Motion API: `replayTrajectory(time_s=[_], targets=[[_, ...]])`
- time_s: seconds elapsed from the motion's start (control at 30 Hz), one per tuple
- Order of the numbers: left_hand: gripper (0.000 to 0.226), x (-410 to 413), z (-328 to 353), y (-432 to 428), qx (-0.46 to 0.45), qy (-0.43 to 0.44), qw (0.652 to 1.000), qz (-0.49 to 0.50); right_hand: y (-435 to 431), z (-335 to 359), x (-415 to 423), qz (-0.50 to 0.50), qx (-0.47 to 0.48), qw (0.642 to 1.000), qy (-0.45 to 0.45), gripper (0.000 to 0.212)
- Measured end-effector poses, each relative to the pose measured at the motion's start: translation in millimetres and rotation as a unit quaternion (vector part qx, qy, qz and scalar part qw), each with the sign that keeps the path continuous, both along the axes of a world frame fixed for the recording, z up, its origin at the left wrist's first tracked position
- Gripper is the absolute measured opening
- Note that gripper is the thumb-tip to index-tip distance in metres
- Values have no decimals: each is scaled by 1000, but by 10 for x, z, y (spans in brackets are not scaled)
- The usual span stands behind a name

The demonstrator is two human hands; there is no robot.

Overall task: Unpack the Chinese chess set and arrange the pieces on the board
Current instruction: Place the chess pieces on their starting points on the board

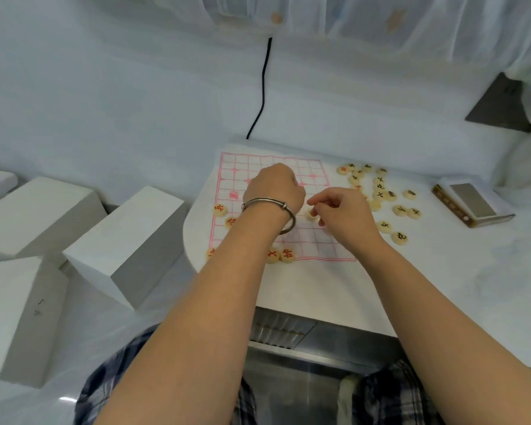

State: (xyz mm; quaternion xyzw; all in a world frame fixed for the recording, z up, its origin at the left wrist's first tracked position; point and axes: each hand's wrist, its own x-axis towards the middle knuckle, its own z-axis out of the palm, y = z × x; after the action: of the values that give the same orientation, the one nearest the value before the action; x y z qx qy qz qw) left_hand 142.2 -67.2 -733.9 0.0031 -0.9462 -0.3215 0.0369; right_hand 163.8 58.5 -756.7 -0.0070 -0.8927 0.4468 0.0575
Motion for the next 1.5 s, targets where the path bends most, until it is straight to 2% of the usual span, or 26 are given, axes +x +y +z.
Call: replayTrajectory(time_s=[0.2, 0.37, 0.6, 0.73, 0.93, 1.03, 1.13, 1.2, 1.5], targets=[[20, -265, 71, 333, -39, 10, 999, -5, 339, -85, -172, -82, -12, 996, 31, 31], [23, -365, 53, 500, -41, 1, 999, -30, 554, -166, -400, -99, 5, 995, 22, 31], [31, -463, -112, 747, -41, -11, 992, -119, 930, -132, -700, -181, -8, 982, 48, 37], [42, -513, -204, 802, -93, -3, 983, -157, 1180, -85, -843, -207, 26, 975, 73, 35], [52, -572, -255, 771, -146, -42, 974, -169, 1280, -44, -1001, -107, 135, 985, 24, 28], [53, -600, -237, 780, -146, -33, 975, -166, 1280, -24, -1039, -38, 214, 976, -29, 15], [52, -633, -244, 789, -131, -14, 980, -146, 1271, -35, -1074, -12, 258, 964, -66, 11], [51, -652, -278, 802, -131, -17, 982, -134, 1280, -36, -1100, -18, 270, 961, -55, 10], [49, -685, -361, 874, -129, -20, 986, -99, 1214, -109, -1252, 14, 275, 961, 7, 30]])
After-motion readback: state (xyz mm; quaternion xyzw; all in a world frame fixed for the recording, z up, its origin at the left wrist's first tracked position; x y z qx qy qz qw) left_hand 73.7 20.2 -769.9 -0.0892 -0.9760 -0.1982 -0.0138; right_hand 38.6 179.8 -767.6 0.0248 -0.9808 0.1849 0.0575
